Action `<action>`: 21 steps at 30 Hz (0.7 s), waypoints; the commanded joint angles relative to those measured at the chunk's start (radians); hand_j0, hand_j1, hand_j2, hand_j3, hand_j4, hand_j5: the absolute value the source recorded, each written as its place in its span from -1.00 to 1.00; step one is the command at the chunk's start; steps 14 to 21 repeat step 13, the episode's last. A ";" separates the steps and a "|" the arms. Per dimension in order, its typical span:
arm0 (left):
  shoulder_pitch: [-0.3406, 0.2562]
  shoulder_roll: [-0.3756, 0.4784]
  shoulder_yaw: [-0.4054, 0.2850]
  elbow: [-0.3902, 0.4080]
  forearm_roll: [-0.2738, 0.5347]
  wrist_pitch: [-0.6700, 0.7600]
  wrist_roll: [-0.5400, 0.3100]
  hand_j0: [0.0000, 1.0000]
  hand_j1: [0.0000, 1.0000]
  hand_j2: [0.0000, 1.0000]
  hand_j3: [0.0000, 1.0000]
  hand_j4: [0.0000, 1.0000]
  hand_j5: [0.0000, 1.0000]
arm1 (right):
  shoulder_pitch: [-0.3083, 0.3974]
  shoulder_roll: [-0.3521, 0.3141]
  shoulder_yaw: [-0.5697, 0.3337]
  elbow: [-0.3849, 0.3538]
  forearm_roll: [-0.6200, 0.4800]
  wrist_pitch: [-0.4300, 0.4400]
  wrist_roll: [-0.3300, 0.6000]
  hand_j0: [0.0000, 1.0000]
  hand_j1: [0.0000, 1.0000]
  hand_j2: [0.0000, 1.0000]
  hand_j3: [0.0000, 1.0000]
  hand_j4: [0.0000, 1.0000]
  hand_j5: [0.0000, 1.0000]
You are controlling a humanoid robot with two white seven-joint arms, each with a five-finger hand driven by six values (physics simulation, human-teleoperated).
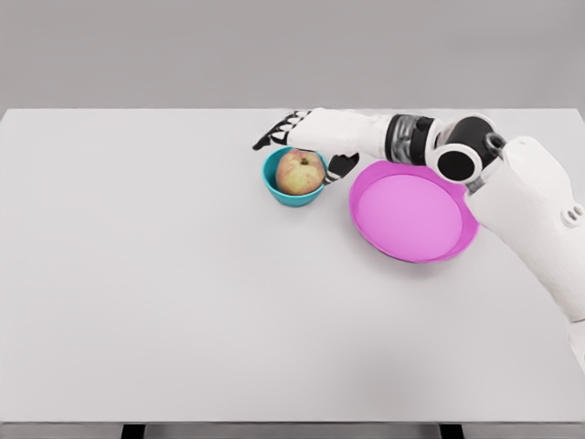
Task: Put the apple from the pink plate into the blue bowl with your right arm
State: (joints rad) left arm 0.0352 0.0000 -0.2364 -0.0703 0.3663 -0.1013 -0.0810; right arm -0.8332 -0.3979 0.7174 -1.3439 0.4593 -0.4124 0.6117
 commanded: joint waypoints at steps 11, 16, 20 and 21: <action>-0.003 0.000 0.002 -0.002 0.002 -0.001 0.000 1.00 1.00 1.00 1.00 1.00 1.00 | 0.091 -0.394 -0.090 -0.342 -0.223 -0.025 -0.001 1.00 1.00 1.00 1.00 1.00 1.00; -0.003 0.000 0.000 -0.005 0.005 -0.001 0.000 1.00 1.00 1.00 1.00 1.00 1.00 | 0.101 -0.400 -0.093 -0.342 -0.223 -0.028 -0.001 1.00 1.00 1.00 1.00 1.00 1.00; -0.003 0.000 0.000 -0.005 0.005 -0.001 0.000 1.00 1.00 1.00 1.00 1.00 1.00 | 0.101 -0.400 -0.093 -0.342 -0.223 -0.028 -0.001 1.00 1.00 1.00 1.00 1.00 1.00; -0.003 0.000 0.000 -0.005 0.005 -0.001 0.000 1.00 1.00 1.00 1.00 1.00 1.00 | 0.101 -0.400 -0.093 -0.342 -0.223 -0.028 -0.001 1.00 1.00 1.00 1.00 1.00 1.00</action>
